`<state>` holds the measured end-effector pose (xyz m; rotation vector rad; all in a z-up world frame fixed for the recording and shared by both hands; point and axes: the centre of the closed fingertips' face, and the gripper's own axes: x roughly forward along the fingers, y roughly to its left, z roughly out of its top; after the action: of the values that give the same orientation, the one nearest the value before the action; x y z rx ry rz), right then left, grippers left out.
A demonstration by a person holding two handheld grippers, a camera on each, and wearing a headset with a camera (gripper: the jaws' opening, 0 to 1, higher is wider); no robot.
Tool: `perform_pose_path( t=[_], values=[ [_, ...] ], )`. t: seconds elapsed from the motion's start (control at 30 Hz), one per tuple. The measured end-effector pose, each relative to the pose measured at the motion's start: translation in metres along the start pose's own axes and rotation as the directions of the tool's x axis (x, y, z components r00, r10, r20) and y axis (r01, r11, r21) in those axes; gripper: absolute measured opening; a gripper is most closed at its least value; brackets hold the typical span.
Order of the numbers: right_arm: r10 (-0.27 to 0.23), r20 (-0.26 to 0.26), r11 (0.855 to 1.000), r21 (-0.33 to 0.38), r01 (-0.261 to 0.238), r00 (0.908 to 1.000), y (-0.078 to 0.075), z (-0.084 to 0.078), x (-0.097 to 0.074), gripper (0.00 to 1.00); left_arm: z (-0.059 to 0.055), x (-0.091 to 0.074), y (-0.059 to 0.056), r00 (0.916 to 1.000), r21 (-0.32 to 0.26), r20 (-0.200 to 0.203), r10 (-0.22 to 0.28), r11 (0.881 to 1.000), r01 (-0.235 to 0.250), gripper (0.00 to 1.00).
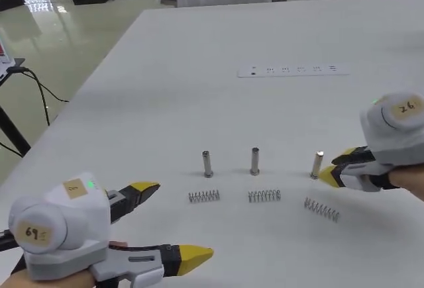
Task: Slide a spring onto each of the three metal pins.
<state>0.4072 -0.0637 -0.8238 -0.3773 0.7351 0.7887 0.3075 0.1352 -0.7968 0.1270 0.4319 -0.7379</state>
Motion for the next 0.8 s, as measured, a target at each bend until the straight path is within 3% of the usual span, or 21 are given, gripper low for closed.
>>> perform_pose_path(
  t=[0.47, 0.8],
  values=[
    [0.066, -0.043, 0.998, -0.010, -0.066, 0.9969, 0.025, -0.022, -0.008, 0.19, 0.000, 0.001, -0.002, 1.0000, 0.006, -0.002, -0.008, 1.000, 0.008, 0.80],
    [0.120, -0.101, 0.992, -0.032, -0.123, 0.9877, 0.039, -0.038, -0.004, 0.18, 0.001, 0.001, -0.003, 0.9999, 0.008, -0.004, -0.012, 1.000, 0.012, 0.80]
  ],
)
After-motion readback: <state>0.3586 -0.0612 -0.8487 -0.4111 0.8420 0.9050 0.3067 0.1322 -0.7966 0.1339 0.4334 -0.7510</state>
